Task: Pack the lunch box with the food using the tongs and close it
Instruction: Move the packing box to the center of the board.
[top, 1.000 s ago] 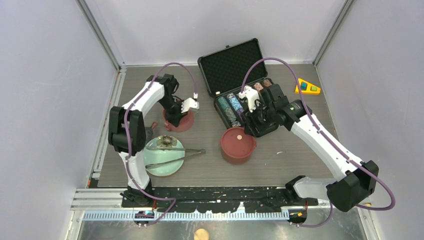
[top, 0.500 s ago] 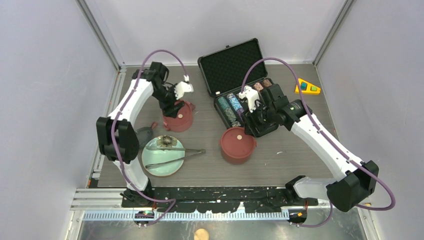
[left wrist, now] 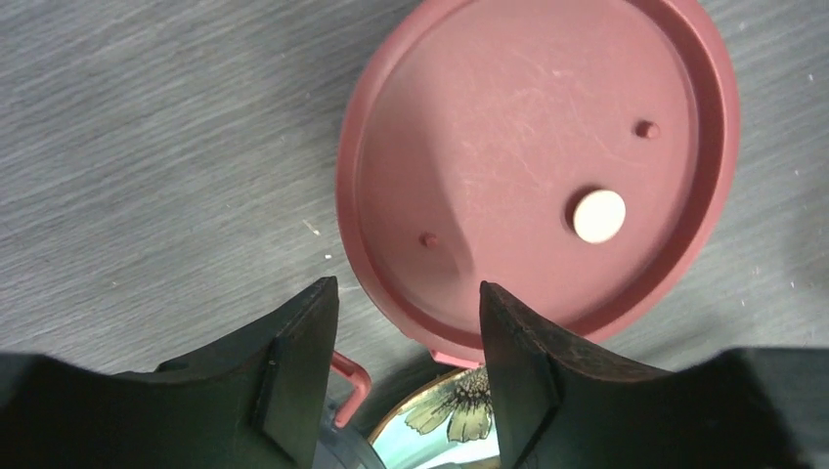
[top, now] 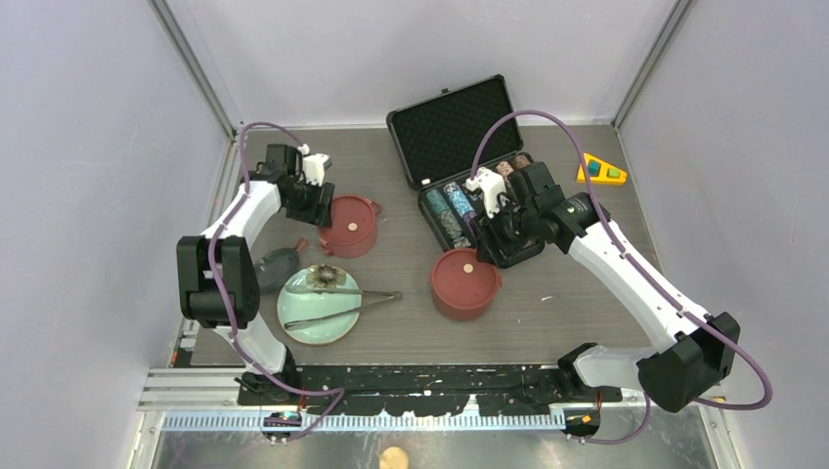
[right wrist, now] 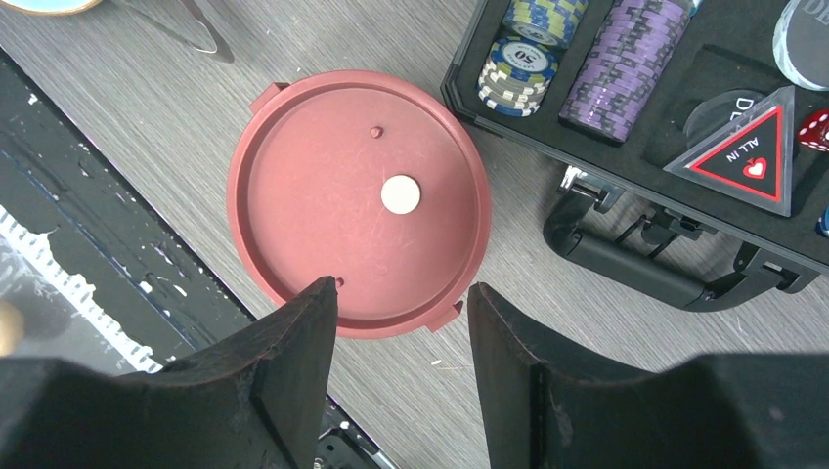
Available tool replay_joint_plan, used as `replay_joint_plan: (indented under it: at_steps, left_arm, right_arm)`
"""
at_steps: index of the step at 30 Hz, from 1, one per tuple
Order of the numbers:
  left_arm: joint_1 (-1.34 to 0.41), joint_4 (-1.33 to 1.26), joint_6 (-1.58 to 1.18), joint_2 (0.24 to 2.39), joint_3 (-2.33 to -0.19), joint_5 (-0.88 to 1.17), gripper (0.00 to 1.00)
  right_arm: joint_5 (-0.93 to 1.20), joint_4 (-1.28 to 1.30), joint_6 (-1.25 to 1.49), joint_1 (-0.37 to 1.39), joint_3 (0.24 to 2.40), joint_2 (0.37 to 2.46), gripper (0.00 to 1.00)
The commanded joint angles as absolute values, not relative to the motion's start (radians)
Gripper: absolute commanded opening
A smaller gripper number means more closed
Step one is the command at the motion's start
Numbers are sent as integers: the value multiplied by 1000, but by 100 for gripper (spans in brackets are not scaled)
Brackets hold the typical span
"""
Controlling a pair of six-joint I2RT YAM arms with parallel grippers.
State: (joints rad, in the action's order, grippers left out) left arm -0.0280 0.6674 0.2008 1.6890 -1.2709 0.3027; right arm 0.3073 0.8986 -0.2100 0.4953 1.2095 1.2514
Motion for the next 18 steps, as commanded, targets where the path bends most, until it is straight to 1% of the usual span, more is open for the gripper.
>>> replay_joint_plan:
  at_steps: [1,5,8,13,18]
  left_arm:
    - [-32,583,130,1731,-1307,245,54]
    - [-31,607,174,1790,-1346,310,39]
    - [-33,683,248,1849,-1411,397,30]
    - [-53,800,430,1939,-1521,456,25]
    - [-92,962,639,2037,-1657,450,23]
  right_arm:
    - [324,878,-206,493,1262,1256,57]
    - [321,879,-207,494,1265,1256,57]
    - [317,882,-209,493,1265,1256,57]
    - [323,885,-208,493,1266,1260,57]
    - [336,890,-205,494,1280,1281,57]
